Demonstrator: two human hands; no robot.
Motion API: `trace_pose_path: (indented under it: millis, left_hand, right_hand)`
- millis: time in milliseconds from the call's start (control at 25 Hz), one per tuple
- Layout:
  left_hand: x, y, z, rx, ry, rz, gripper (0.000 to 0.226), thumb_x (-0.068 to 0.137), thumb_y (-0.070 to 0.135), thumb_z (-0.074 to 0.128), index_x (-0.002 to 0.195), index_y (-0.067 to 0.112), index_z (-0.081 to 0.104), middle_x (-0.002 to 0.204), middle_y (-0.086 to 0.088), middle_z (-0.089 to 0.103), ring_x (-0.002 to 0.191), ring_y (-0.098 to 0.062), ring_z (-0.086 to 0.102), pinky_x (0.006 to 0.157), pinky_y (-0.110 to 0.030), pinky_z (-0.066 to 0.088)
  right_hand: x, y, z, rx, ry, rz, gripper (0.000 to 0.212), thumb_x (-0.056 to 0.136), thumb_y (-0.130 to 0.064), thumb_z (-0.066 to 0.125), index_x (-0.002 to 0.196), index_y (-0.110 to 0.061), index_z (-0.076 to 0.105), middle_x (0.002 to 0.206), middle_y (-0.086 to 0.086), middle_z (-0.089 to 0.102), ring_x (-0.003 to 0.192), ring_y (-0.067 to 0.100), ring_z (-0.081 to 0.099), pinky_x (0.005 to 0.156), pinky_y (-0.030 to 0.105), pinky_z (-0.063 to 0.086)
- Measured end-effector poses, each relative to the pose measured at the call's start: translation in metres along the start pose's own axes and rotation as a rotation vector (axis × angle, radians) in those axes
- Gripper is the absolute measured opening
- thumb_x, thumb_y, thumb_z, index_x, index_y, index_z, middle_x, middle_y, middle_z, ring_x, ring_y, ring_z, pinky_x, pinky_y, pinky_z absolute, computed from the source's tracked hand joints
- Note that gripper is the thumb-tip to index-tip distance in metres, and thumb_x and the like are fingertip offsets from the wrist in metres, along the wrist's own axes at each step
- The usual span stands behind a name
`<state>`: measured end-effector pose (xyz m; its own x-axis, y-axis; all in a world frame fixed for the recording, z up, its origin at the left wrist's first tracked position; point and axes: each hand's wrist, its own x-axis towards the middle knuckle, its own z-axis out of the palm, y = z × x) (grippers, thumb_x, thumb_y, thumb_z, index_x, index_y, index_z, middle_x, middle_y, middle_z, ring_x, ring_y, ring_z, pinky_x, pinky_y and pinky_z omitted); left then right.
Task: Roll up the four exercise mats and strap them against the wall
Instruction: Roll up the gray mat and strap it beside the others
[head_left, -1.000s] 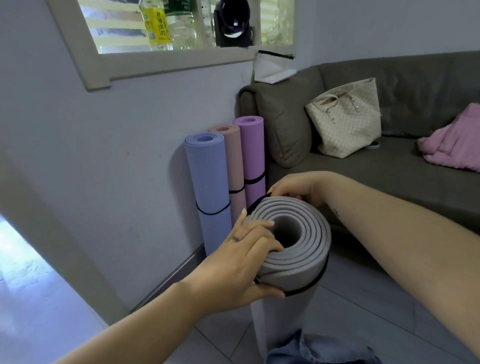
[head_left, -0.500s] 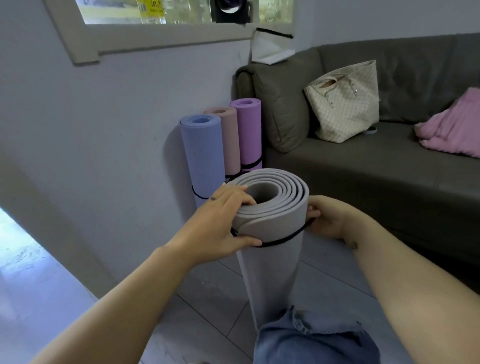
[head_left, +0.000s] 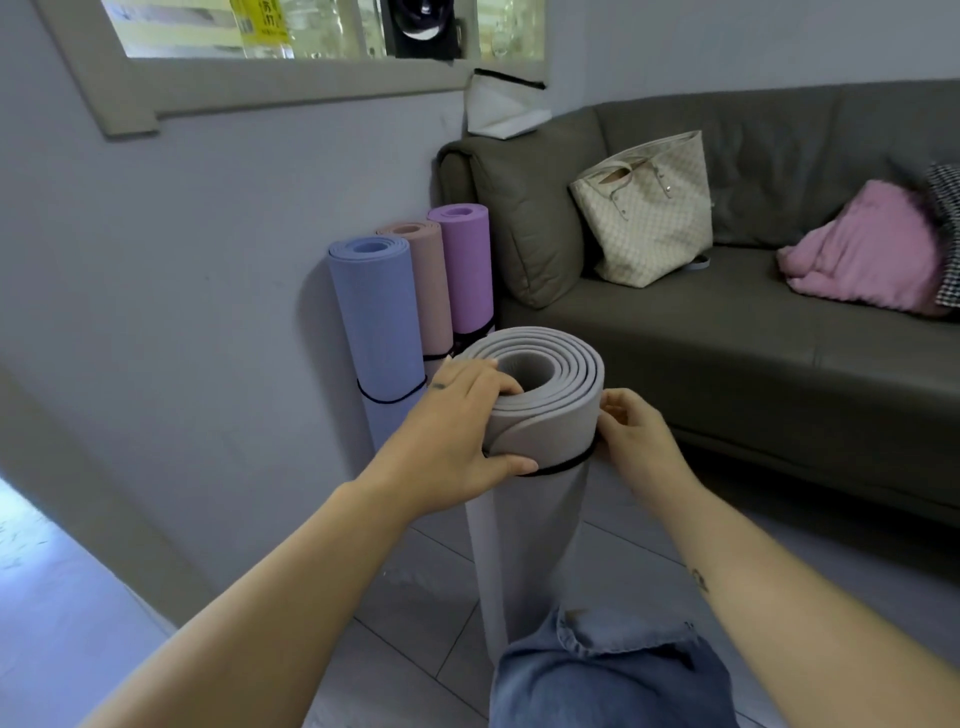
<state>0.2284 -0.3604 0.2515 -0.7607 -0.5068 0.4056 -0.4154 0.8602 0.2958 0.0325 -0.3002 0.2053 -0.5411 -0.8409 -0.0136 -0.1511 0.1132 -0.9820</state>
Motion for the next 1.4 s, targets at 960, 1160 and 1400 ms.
trace_pose_path:
  millis: [960, 1160, 1400]
  left_hand:
    - [0.012, -0.023, -0.017, -0.655, 0.160, -0.370, 0.061, 0.071, 0.055, 0.071, 0.124, 0.033, 0.052, 0.122, 0.025, 0.051, 0.115, 0.012, 0.048, 0.095, -0.014, 0.042]
    - [0.045, -0.024, -0.030, -0.680, 0.008, -0.707, 0.023, 0.089, 0.032, 0.063, 0.084, 0.012, 0.073, 0.079, 0.004, 0.072, 0.078, -0.009, 0.066, 0.063, -0.016, 0.053]
    - [0.070, -0.020, -0.038, -0.393, -0.058, -0.716, 0.037, 0.091, 0.026, 0.062, 0.086, -0.010, 0.066, 0.084, -0.022, 0.067, 0.071, -0.020, 0.060, 0.077, -0.032, 0.055]
  right_hand:
    - [0.001, -0.051, -0.010, -0.704, -0.336, -0.818, 0.055, 0.065, -0.048, 0.080, 0.107, -0.016, 0.065, 0.106, -0.014, 0.053, 0.117, -0.004, 0.025, 0.096, -0.003, 0.014]
    - [-0.002, -0.046, -0.009, -0.685, -0.291, -0.837, 0.058, 0.060, -0.049, 0.083, 0.103, -0.014, 0.067, 0.103, -0.015, 0.055, 0.120, 0.003, 0.031, 0.098, -0.002, 0.015]
    - [-0.005, -0.044, -0.017, -0.689, -0.273, -0.842, 0.056, 0.060, -0.048, 0.084, 0.102, -0.014, 0.067, 0.103, -0.015, 0.055, 0.116, 0.000, 0.029, 0.096, -0.003, 0.016]
